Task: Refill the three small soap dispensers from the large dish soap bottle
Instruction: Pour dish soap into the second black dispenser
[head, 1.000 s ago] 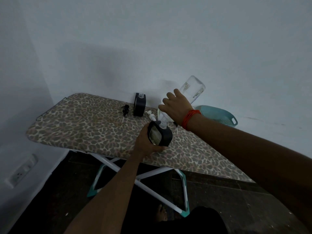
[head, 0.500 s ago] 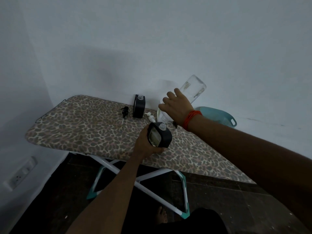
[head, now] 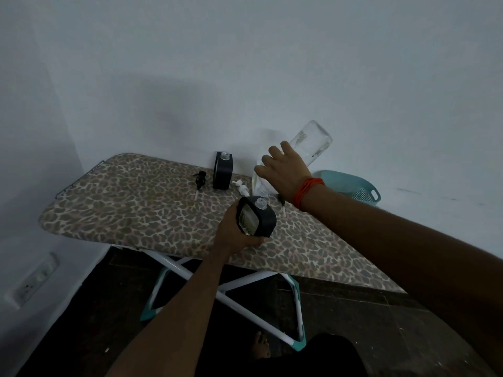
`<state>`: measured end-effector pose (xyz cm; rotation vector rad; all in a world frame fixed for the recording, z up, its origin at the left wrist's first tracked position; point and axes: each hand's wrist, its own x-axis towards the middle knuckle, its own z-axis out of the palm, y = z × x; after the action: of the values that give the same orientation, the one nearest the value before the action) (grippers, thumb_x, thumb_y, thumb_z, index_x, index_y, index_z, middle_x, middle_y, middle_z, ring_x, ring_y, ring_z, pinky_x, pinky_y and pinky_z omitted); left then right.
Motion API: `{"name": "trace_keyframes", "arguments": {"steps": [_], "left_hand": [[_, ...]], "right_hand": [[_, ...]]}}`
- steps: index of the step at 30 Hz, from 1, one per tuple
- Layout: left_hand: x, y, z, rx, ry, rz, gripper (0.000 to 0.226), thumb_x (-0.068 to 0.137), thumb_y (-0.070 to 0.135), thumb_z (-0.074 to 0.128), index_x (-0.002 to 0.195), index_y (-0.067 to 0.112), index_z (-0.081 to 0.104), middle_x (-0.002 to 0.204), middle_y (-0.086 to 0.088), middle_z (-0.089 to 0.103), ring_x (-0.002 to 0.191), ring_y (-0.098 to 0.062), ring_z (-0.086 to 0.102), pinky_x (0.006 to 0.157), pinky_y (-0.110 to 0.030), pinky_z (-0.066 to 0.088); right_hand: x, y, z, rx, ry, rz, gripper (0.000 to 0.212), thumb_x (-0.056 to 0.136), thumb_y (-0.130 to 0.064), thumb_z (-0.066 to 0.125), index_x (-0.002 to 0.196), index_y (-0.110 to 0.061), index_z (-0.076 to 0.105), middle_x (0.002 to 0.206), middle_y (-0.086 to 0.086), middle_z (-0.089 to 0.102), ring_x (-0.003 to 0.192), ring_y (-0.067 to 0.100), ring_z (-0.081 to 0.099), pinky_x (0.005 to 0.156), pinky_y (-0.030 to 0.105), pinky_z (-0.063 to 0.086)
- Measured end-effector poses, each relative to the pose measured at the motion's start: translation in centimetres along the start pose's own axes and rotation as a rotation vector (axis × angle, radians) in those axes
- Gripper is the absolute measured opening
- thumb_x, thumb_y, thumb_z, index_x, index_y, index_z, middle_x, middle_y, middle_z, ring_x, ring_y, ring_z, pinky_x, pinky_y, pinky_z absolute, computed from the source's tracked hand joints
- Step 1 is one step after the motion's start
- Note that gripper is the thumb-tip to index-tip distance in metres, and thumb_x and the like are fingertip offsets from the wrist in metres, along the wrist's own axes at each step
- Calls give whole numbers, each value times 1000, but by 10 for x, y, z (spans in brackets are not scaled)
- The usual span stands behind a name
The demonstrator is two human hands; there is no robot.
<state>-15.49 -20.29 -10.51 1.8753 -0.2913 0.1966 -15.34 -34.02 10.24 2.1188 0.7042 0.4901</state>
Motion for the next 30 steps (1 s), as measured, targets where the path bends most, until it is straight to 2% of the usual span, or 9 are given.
{"name": "trace_keyframes", "arguments": {"steps": [5, 8, 10, 14, 16, 21, 25, 28, 30], "left_hand": [[-2, 0, 1, -14, 11, 34, 116, 54, 25, 102, 151, 25, 39, 149, 4, 50, 135, -14, 51, 110, -41, 47], [-1, 1, 0, 2, 18, 78, 109, 55, 25, 102, 137, 61, 40, 139, 23, 52, 127, 8, 51, 102, -14, 44], [-2, 0, -1, -1, 14, 86, 108, 55, 25, 102, 134, 64, 39, 139, 27, 50, 125, 13, 50, 99, -7, 41], [-1, 0, 0, -38, 11, 43, 113, 54, 26, 102, 150, 26, 41, 147, 6, 52, 134, -9, 52, 110, -35, 46], [0, 0, 1, -32, 12, 47, 111, 55, 27, 102, 149, 22, 43, 147, 3, 53, 134, -15, 53, 111, -45, 46], [-1, -1, 1, -22, 17, 20, 121, 52, 34, 102, 152, 20, 38, 151, 0, 48, 139, -18, 48, 114, -46, 43], [-2, -1, 0, -37, 11, 30, 112, 53, 41, 99, 148, 39, 39, 146, 12, 51, 134, -5, 50, 110, -29, 44], [0, -4, 1, -54, -8, -20, 119, 57, 26, 101, 156, 19, 33, 154, 0, 47, 141, -20, 47, 114, -46, 42], [1, -7, 1, -55, -20, -21, 119, 57, 24, 100, 155, 18, 33, 153, -2, 47, 140, -22, 47, 114, -46, 43]], "right_hand": [[-3, -12, 3, -22, -28, -38, 33, 94, -14, 52, 126, -23, 51, 110, 1, 58, 114, 29, 48, 107, 47, 34], [-3, -5, 0, 9, -13, -3, 34, 94, -12, 50, 126, -22, 52, 110, 1, 59, 114, 30, 48, 107, 46, 34], [-3, -5, -1, 9, -29, -3, 32, 94, -12, 49, 124, -22, 53, 109, 1, 59, 113, 29, 49, 107, 47, 34], [-3, -8, 5, 19, -30, -3, 32, 95, -13, 48, 126, -22, 52, 110, 1, 59, 115, 30, 48, 108, 47, 33], [-2, -6, 4, 36, -16, 22, 36, 93, -13, 50, 128, -22, 51, 111, 2, 58, 115, 30, 48, 107, 47, 33], [-3, -13, 10, 49, -21, 10, 36, 92, -15, 53, 127, -23, 51, 112, 2, 58, 115, 30, 48, 107, 48, 33], [-6, -6, 26, 195, -44, 97, 48, 87, -20, 59, 133, -21, 45, 122, 4, 58, 119, 31, 47, 101, 46, 34], [-14, 2, 45, 391, -101, 236, 74, 67, -40, 82, 130, -24, 45, 121, 1, 59, 115, 29, 51, 94, 43, 37], [-22, 5, 60, 649, -71, 382, 78, 58, -43, 86, 124, -27, 48, 118, -2, 60, 111, 28, 52, 90, 43, 40]]}}
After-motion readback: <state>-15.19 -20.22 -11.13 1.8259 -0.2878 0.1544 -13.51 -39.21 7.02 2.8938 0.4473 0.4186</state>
